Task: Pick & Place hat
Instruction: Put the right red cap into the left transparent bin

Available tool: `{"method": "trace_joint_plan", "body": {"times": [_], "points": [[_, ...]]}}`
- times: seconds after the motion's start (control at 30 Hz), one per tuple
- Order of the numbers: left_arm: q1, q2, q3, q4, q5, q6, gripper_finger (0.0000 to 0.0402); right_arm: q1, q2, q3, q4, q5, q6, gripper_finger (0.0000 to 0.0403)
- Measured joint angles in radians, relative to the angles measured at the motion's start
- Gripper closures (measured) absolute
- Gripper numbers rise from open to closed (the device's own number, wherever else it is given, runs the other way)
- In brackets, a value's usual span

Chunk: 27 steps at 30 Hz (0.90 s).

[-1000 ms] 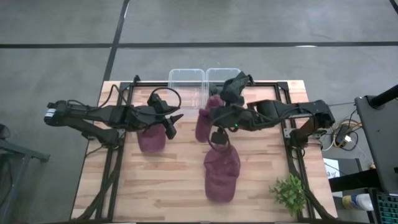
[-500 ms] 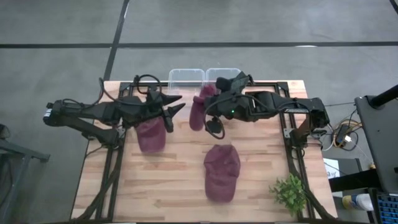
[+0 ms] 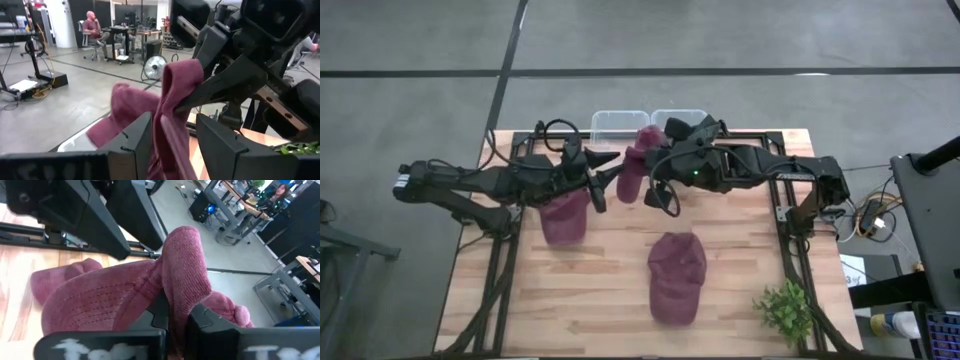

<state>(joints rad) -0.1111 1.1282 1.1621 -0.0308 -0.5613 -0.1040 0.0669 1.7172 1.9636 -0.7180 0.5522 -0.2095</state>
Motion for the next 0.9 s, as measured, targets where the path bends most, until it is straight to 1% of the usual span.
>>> {"method": "trace_joint_plan", "body": {"times": [0.23, 0.5, 0.7, 0.8, 0.9], "points": [[0.011, 0.038, -0.001, 0.067, -0.003, 0.057, 0.0255, 0.0, 0.0, -0.052, 0.072, 0.0, 0.003, 0.039], [0.056, 0.072, -0.001, 0.073, -0.004, 0.075, 0.0255, 0.0, 0.0, -0.068, 0.071, -0.002, 0.026, 0.039], [0.079, 0.089, -0.001, 0.087, 0.03, 0.074, 0.0255, -0.002, -0.001, -0.066, 0.07, -0.018, 0.046, 0.039], [0.083, 0.091, -0.001, 0.084, 0.033, 0.075, 0.027, -0.002, -0.001, -0.068, 0.07, -0.019, 0.046, 0.039], [0.086, 0.091, -0.001, 0.086, 0.042, 0.093, 0.0311, -0.002, -0.001, -0.068, 0.073, -0.021, 0.048, 0.039]]}}
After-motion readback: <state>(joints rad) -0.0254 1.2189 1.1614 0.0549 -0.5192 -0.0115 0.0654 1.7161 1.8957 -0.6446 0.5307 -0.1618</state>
